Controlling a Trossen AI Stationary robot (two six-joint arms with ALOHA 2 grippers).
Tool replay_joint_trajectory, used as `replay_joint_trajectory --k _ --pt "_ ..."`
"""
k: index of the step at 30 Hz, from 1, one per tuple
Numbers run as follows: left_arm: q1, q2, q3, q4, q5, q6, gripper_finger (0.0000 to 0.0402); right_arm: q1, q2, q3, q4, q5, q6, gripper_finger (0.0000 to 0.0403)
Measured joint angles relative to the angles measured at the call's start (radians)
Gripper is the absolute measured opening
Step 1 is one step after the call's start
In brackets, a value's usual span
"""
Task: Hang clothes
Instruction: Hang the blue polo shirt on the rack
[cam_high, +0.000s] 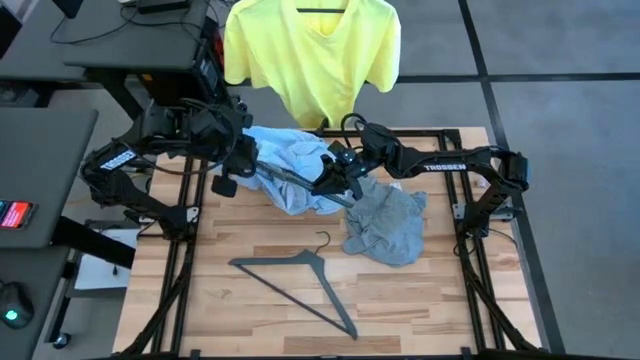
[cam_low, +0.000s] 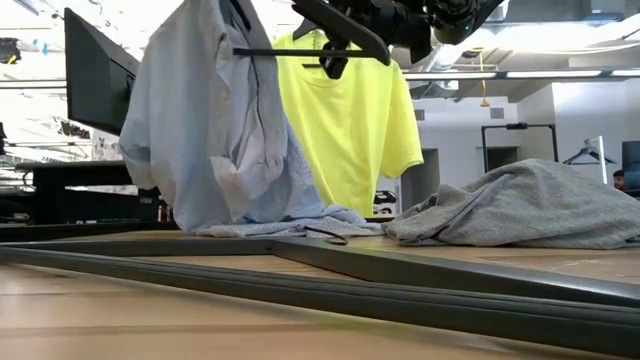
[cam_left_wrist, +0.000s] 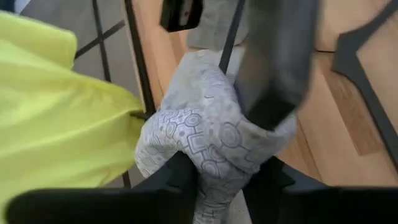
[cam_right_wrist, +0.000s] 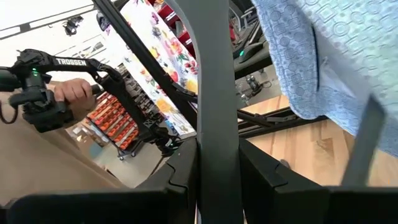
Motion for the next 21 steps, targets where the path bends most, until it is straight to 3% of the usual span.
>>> replay_joint_trajectory --k 4,8,13,21 --pt "0.0 0.004 -0.001 -0.005 0.01 -0.091 0.0047 -0.011 -0.006 0.006 -0.01 0.015 -0.006 0.0122" --pt "-0.007 -0.008 0.017 -0.03 0.001 -0.151 0.0046 -0.056 -0.077 0.006 -0.175 0.015 -0.083 0.0158" --pt "-0.007 -0.02 0.089 -0.093 -0.005 -0.202 0.0046 -0.125 -0.214 0.005 -0.497 0.089 -0.279 0.0164" --pt "-0.007 -0.023 0.186 -0.136 -0.005 -0.258 0.0046 -0.192 -0.465 0.005 -0.892 0.325 -0.479 0.0159"
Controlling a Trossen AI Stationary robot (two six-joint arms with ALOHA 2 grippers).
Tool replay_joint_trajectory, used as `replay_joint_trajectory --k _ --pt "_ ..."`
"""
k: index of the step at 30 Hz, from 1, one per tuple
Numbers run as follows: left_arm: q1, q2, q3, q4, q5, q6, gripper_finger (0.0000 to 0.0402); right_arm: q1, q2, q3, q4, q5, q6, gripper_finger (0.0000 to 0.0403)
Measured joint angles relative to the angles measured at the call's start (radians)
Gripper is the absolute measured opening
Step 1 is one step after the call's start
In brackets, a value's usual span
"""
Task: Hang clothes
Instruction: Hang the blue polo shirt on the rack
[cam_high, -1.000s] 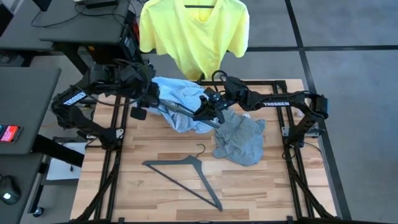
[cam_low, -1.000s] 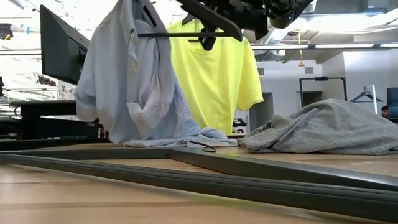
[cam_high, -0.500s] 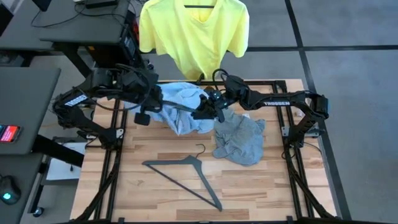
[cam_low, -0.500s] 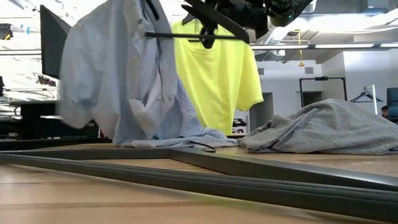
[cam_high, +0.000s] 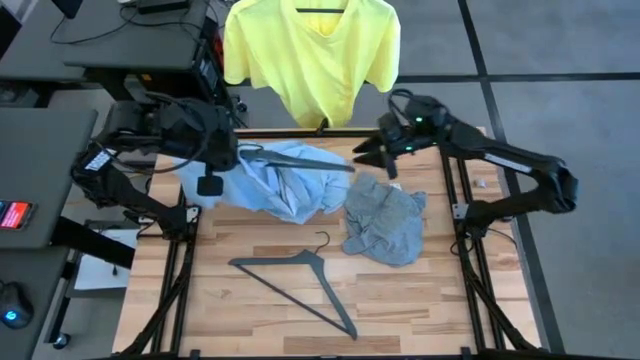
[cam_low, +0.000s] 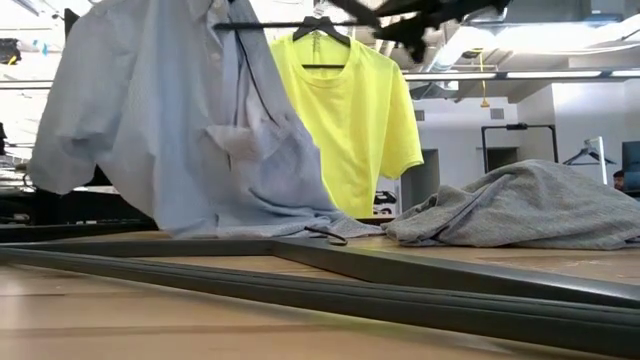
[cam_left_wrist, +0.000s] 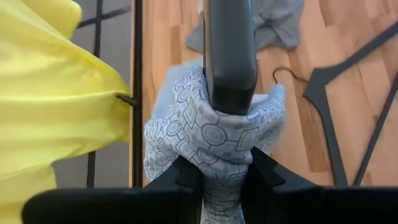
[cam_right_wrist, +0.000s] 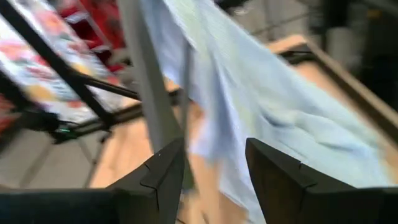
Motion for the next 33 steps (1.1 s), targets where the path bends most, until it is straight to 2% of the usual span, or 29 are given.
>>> replay_joint_trajectory --k 2,4,8,11,15,19,25,33 --pt "0.0 0.0 0.019 0.002 -0.001 -0.015 0.0046 0.007 -0.037 -0.002 -0.092 0.037 0.002 0.0159" --pt "0.0 0.0 0.028 0.018 -0.001 -0.024 0.0046 0.031 -0.055 -0.018 -0.145 0.041 0.095 0.0159" --pt "0.0 0.0 0.06 0.032 -0.001 -0.06 0.0046 0.117 -0.052 -0.14 -0.104 0.044 0.146 0.0159" --pt "0.0 -0.002 0.067 0.094 -0.003 -0.09 0.0046 0.186 -0.019 -0.278 0.217 0.119 0.239 0.0159" --pt "0.0 -0.002 0.067 0.13 -0.003 -0.118 0.0046 0.258 0.075 -0.396 0.769 0.33 0.29 0.0159" --pt "0.0 0.001 0.067 0.13 -0.003 -0.122 0.0046 0.285 0.207 -0.396 0.932 0.406 0.265 0.0159" --pt "0.0 0.003 0.067 0.138 -0.003 -0.13 0.0046 0.288 0.374 -0.315 0.98 0.41 0.294 0.0159" --pt "0.0 0.002 0.067 0.147 -0.001 -0.116 0.0046 0.304 0.485 -0.215 0.981 0.404 0.264 0.0158"
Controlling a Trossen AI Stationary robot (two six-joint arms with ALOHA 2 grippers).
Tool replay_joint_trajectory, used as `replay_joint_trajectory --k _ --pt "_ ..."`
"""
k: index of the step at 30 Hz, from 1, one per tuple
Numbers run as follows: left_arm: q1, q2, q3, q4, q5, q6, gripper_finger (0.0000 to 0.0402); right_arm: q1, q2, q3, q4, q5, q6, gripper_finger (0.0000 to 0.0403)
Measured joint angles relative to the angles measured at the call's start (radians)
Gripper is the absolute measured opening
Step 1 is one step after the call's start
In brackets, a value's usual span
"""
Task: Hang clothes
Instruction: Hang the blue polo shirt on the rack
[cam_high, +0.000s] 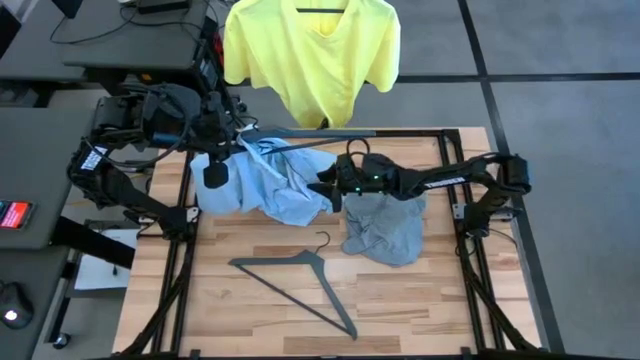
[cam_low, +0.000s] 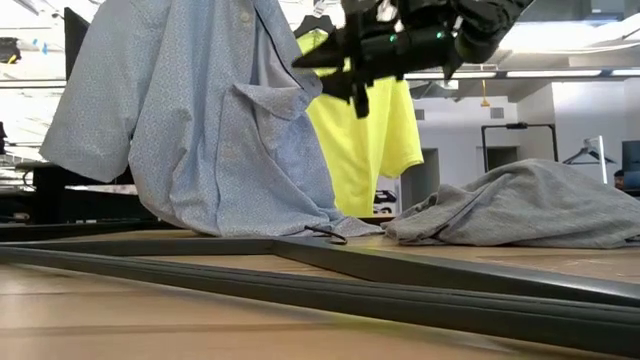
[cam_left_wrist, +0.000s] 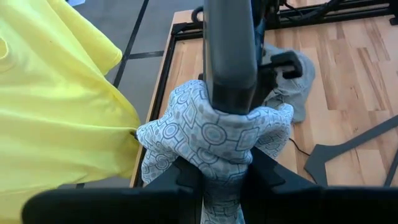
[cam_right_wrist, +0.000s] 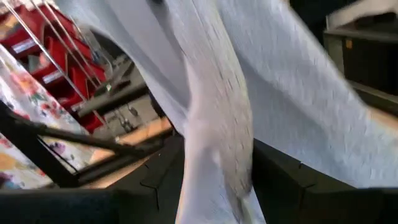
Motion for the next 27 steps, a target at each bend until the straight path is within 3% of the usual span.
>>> replay_joint_trajectory --k 3,7,16,27 --pt "0.0 0.0 0.0 -0.006 0.0 0.008 0.0046 -0.009 0.001 0.015 -0.051 0.0 0.0 0.0123" --pt "0.0 -0.004 0.0 -0.014 0.0 0.028 0.0046 -0.037 -0.055 0.016 -0.17 0.0 -0.065 0.0019" --pt "0.0 -0.033 0.0 -0.087 -0.004 0.052 0.0046 -0.166 -0.247 0.017 -0.446 -0.009 -0.171 0.0003" --pt "0.038 -0.041 -0.009 -0.138 -0.003 0.053 0.0046 -0.272 -0.37 0.017 -0.514 -0.062 -0.19 0.0001"
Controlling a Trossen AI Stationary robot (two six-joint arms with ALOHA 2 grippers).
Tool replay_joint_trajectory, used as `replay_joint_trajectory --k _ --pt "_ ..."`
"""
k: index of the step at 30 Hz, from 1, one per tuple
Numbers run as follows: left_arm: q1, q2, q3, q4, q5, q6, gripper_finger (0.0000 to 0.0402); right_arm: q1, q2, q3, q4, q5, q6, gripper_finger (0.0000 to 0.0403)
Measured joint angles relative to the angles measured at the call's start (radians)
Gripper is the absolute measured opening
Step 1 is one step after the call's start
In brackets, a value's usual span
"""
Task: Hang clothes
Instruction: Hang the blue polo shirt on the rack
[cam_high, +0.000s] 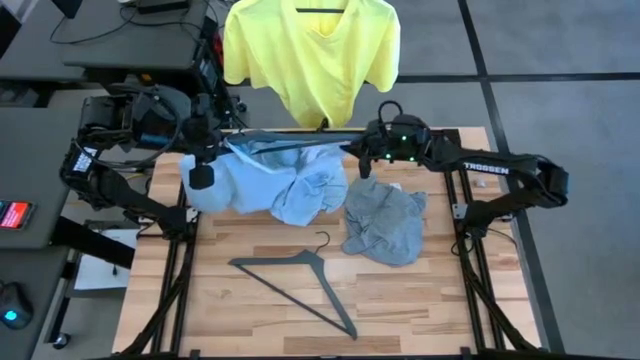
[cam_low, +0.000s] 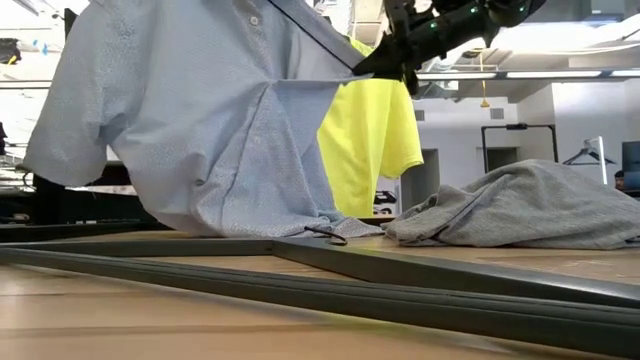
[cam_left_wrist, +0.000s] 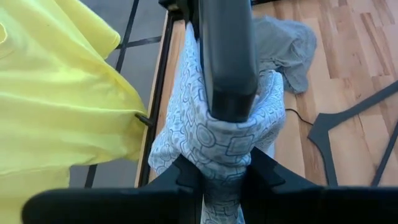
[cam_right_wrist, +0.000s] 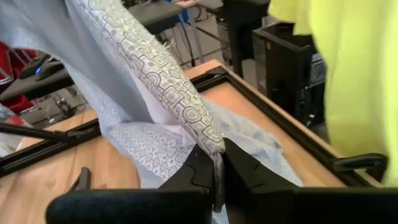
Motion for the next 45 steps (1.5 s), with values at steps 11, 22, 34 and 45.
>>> replay_joint_trajectory --k 11,22,34,45 --pt "0.073 0.011 -0.004 -0.008 0.0 0.021 0.0046 -0.059 -0.092 0.0 -0.017 -0.012 0.004 0.0" --pt "0.107 0.027 -0.069 -0.015 -0.034 0.009 0.0046 -0.085 -0.136 0.108 -0.16 -0.007 -0.021 0.0" --pt "0.169 0.066 -0.081 0.063 -0.198 -0.085 0.0046 0.036 -0.134 0.273 -0.362 0.06 -0.015 0.0" --pt "0.315 0.115 -0.081 0.195 -0.039 -0.039 0.0046 0.437 -0.069 0.278 -0.423 0.276 0.087 0.0"
